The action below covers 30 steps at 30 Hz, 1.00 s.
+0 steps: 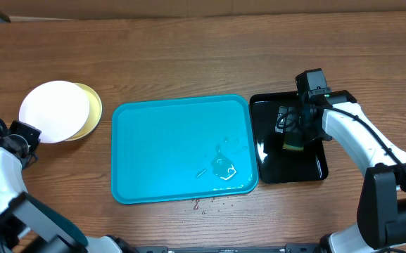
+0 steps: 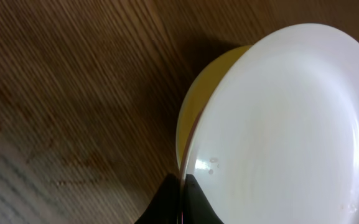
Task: Clean dirty plates on tray and stack at the side
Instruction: 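Carry the white plate left and place it on the plate stack, then open the left gripper and lift it away from the stack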
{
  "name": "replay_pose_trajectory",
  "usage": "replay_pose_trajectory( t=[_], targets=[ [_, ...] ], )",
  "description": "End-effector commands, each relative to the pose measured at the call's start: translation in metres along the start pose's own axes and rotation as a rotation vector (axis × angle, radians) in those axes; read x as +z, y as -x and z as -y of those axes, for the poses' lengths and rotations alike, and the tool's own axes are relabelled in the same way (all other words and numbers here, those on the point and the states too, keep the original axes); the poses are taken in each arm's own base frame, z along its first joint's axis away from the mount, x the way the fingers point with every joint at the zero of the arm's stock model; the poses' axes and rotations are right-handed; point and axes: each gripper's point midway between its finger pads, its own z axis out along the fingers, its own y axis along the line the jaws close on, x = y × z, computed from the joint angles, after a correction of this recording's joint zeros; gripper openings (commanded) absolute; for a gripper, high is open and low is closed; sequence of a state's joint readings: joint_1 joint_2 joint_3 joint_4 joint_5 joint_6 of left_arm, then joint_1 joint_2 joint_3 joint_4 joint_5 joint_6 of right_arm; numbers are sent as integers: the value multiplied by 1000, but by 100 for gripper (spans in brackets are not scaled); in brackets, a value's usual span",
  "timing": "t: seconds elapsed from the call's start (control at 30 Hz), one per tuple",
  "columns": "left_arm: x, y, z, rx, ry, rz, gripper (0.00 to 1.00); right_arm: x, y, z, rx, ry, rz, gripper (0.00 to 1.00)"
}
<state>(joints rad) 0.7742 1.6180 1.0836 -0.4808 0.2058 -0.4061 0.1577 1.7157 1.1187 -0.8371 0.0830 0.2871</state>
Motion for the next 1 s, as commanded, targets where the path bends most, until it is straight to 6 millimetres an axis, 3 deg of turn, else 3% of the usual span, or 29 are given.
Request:
replay_pose_trajectory(
  t=[0.0,0.1,0.23,0.5,0.53,0.6,0.77,0.83,0.87,0.9,0.97],
  targets=[
    [13,6,2,-22,-7,1,4,-1,2,2,5,-7,11,100],
    [26,5,2,-23,-12,-10,4,-1,2,2,5,-7,11,100],
    [41,-1,18,-3,-85,-36,4,-1,2,2,5,-7,11,100],
    [50,-12,43,70,-104,-40,4,-1,2,2,5,-7,11,100],
    [51,-13,43,74,-93,-39,8,-1,2,2,5,-7,11,100],
    [51,-12,39,75,-70,-34,28,-1,2,2,5,-7,11,100],
    [50,-13,35,62,-67,-44,25,-1,2,2,5,-7,11,100],
    [49,-14,33,57,-63,-50,33,-1,2,2,5,-7,11,100],
    [49,-15,31,53,-60,-56,43,-1,2,2,5,-7,11,100],
    [49,-16,32,50,-68,-63,62,-1,2,2,5,-7,11,100],
    [47,-21,44,50,-139,-97,75,-1,2,2,5,-7,11,100]
  ],
)
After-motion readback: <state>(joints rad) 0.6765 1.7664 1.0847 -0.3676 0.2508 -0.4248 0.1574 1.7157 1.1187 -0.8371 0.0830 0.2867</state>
